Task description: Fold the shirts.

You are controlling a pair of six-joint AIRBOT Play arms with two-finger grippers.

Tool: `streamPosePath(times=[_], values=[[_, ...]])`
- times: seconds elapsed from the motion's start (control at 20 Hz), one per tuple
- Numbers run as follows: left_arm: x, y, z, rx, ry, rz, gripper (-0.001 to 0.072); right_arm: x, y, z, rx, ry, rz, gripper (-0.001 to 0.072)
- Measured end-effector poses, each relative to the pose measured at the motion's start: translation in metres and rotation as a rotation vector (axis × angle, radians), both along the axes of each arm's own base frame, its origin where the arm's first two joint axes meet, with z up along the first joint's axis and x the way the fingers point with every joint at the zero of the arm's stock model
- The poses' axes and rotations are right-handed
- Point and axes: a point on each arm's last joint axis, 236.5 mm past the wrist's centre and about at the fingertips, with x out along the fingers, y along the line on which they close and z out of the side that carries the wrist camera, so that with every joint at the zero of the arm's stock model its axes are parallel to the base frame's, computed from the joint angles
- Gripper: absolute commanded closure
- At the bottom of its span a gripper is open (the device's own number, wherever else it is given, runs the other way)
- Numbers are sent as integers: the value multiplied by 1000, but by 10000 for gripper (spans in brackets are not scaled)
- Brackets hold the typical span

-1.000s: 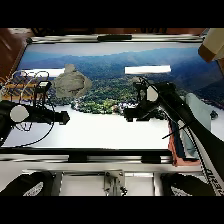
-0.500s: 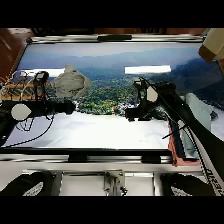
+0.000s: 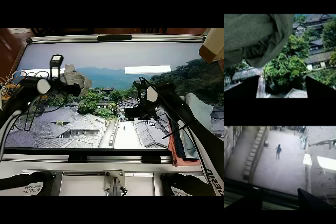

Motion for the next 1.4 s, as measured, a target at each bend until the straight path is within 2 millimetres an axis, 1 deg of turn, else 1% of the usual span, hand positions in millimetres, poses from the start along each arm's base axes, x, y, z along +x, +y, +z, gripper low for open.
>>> streamPosePath(times=[0.15,0.25,0.35,0.45,0.5,0.55,0.6,0.7,0.75,0.8,0.85,0.9,0.95,1.0,1.05,1.1,1.15,1.2,1.25,1.3,1.35,1.4], values=[[19,-7,-41,57,132,-49,-13,-1,0,0,-1,4,2,165],[26,-13,-63,65,188,-79,-13,-1,0,0,-1,3,3,165],[31,-14,-81,72,223,-91,-13,-1,0,0,-1,3,3,166],[39,-10,-92,78,222,-87,-10,-1,0,0,-1,2,2,165],[45,-7,-94,76,211,-80,157,0,0,0,-1,1,2,166],[48,-6,-96,75,206,-77,550,0,0,0,-1,0,3,166],[50,-7,-97,73,200,-76,674,1,0,0,1,-4,4,166],[50,-9,-94,62,207,-78,675,0,0,1,2,-5,7,168],[49,-10,-88,53,215,-76,675,0,1,3,9,-7,7,168],[49,-12,-74,40,208,-72,675,-1,3,10,21,-13,7,168],[50,-14,-55,27,185,-71,675,-1,5,19,37,-31,8,168],[51,-18,-27,12,141,-73,675,0,6,34,56,-67,9,168],[49,-24,4,-8,90,-81,674,1,5,51,70,-114,10,168],[44,-33,45,-38,20,-96,674,4,0,74,80,-182,6,168],[34,-41,84,-65,-42,-115,674,5,-8,100,84,-261,3,168],[17,-53,127,-102,-107,-145,674,5,-16,125,88,-339,-2,168],[-5,-65,166,-138,-163,-185,674,2,-26,151,89,-421,-9,168],[-33,-77,204,-173,-217,-232,674,-2,-39,179,89,-511,-21,168],[-62,-87,234,-199,-255,-279,674,-9,-52,203,88,-588,-38,168],[-93,-98,258,-230,-280,-323,674,-18,-66,227,91,-664,-59,168],[-120,-107,275,-260,-292,-362,674,-28,-78,249,100,-733,-80,168],[-150,-119,288,-291,-293,-407,674,-39,-88,265,113,-788,-99,168]])
